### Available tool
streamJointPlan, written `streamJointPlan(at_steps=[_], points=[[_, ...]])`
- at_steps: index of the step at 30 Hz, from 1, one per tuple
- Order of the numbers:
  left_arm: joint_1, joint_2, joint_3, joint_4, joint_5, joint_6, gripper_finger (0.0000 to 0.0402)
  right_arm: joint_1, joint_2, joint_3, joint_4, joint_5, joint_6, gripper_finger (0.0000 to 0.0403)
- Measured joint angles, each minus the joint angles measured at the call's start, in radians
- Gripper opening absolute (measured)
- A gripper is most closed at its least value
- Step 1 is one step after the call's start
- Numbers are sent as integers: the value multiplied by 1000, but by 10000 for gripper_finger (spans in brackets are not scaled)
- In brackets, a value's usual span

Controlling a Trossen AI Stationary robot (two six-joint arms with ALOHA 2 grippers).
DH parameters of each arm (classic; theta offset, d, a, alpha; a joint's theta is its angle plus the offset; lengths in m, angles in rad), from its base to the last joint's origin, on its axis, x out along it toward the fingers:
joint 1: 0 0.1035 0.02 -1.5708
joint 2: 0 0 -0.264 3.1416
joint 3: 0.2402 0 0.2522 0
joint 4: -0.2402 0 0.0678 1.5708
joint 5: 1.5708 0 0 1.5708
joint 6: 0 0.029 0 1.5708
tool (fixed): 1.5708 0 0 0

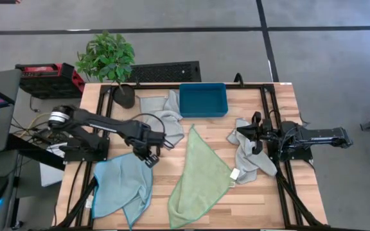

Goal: Fold microfiber towels
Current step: Fold the blue towel

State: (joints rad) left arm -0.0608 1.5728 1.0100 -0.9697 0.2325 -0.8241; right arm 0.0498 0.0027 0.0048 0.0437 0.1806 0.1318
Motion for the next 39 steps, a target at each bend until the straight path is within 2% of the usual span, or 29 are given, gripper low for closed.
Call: streamJointPlan(at_steps=[11, 21, 29, 39], points=[[0, 209, 0, 55, -31, 92, 0, 0, 0, 10, 1, -1, -6, 45], [0, 225, 3, 163, -56, 148, 0, 0, 0, 13, -3, -1, -8, 45], [1, 264, 6, 430, -80, 204, 0, 0, 0, 13, -2, 0, -8, 45], [8, 279, 2, 642, -128, 279, 0, 0, 0, 15, 2, 0, -8, 45]])
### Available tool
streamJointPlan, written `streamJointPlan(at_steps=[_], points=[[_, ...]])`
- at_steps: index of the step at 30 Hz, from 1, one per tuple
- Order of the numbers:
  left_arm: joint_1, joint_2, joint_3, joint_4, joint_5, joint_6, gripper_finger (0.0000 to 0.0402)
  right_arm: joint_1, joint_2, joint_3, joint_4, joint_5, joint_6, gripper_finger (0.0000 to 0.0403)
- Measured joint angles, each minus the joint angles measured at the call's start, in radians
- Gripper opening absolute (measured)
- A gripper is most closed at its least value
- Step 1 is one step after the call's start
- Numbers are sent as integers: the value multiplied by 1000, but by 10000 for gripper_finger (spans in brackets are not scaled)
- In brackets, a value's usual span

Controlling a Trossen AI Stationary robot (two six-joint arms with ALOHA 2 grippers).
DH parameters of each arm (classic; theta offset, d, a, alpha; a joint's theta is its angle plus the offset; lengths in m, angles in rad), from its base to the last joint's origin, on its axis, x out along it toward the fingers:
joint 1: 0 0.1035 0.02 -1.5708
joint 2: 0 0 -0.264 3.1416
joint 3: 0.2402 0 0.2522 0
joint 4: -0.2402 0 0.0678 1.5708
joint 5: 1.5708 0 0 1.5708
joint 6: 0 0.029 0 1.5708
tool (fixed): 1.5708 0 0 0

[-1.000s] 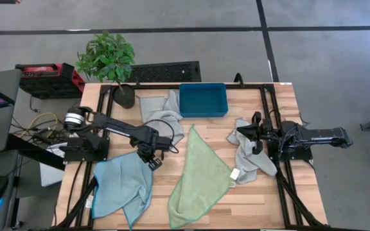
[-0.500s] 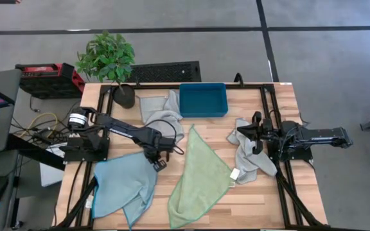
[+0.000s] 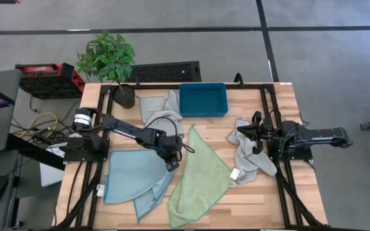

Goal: Fold microfiber towels
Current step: Fold the blue towel

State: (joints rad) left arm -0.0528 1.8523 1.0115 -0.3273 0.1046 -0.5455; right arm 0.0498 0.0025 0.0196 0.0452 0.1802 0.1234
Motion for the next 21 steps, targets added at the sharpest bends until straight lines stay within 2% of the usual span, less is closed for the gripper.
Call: streamJointPlan(at_steps=[4, 9, 13, 21], points=[[5, -15, 7, 9, 1, -1, 0, 0, 0, 0, 0, 0, 0, 45], [8, -97, 68, -120, -1, -12, 0, 0, 0, 0, 1, 0, 0, 45], [7, -188, 110, -371, -22, -63, 0, 0, 0, 0, 3, 0, 0, 45], [9, -391, 120, -711, -42, -308, 1, 0, 0, 0, 1, 0, 0, 45]])
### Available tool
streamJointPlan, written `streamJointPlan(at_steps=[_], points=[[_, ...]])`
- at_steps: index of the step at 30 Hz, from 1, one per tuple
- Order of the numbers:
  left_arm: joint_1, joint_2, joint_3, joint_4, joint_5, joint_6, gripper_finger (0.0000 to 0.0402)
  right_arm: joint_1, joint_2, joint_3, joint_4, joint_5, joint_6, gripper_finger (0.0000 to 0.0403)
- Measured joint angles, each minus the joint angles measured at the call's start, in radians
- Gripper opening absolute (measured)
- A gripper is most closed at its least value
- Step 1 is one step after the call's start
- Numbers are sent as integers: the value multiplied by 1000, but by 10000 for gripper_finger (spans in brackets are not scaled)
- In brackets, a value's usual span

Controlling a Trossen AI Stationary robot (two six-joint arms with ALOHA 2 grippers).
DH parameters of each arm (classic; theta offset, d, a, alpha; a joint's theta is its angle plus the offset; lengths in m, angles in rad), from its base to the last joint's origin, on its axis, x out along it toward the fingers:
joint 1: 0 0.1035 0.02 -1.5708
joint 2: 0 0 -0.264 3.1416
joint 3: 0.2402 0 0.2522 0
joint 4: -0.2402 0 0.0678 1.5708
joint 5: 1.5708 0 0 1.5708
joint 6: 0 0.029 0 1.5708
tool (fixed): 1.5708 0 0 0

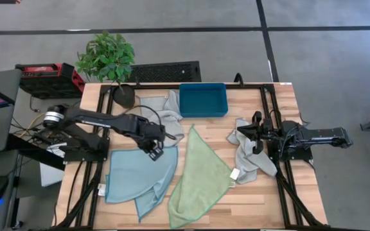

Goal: Fold microfiber towels
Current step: Fold the blue towel

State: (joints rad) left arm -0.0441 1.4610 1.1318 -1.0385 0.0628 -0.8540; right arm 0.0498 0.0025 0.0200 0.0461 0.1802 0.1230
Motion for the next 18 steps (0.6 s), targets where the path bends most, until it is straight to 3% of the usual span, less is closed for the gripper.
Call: streamJointPlan(at_steps=[4, 9, 15, 18], points=[[0, -33, 1, -153, 0, -101, 17, 0, 0, 0, 0, 0, 0, 45], [1, -34, -7, -330, 1, -249, 68, 0, 0, 0, 0, 0, 0, 45], [33, -33, -116, -332, 129, -373, 125, 0, 0, 0, -1, 0, 0, 45], [44, -33, -183, -290, 139, -373, 137, 0, 0, 0, -1, 0, 0, 45]])
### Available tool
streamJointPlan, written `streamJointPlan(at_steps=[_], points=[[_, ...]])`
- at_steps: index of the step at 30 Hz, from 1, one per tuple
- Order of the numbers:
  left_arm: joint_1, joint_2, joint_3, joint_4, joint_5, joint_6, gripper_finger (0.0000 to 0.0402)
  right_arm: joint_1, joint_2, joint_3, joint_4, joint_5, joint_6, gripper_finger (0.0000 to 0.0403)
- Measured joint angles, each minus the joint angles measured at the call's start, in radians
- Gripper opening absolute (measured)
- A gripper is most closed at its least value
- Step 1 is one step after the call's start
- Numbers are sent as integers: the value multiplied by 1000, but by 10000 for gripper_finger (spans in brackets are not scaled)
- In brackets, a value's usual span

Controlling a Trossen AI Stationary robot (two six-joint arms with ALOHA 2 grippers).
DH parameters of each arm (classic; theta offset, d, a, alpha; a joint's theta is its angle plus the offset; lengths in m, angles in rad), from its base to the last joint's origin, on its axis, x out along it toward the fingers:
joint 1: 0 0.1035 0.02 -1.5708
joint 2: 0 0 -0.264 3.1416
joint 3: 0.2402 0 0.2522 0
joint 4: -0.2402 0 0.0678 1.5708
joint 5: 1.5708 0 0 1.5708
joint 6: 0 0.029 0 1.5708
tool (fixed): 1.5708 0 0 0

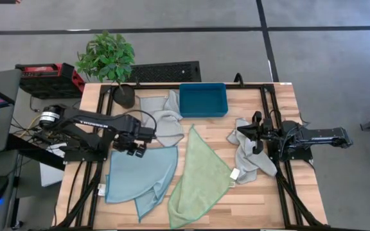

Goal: Fold microfiber towels
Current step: Fold the blue towel

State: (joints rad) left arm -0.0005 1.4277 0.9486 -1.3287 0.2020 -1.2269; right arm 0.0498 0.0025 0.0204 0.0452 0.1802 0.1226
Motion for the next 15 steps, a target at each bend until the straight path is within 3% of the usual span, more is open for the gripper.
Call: streamJointPlan(at_steps=[15], points=[[98, 0, -263, 186, -14, 2, 142, 0, 0, 0, 0, 0, 0, 45]])
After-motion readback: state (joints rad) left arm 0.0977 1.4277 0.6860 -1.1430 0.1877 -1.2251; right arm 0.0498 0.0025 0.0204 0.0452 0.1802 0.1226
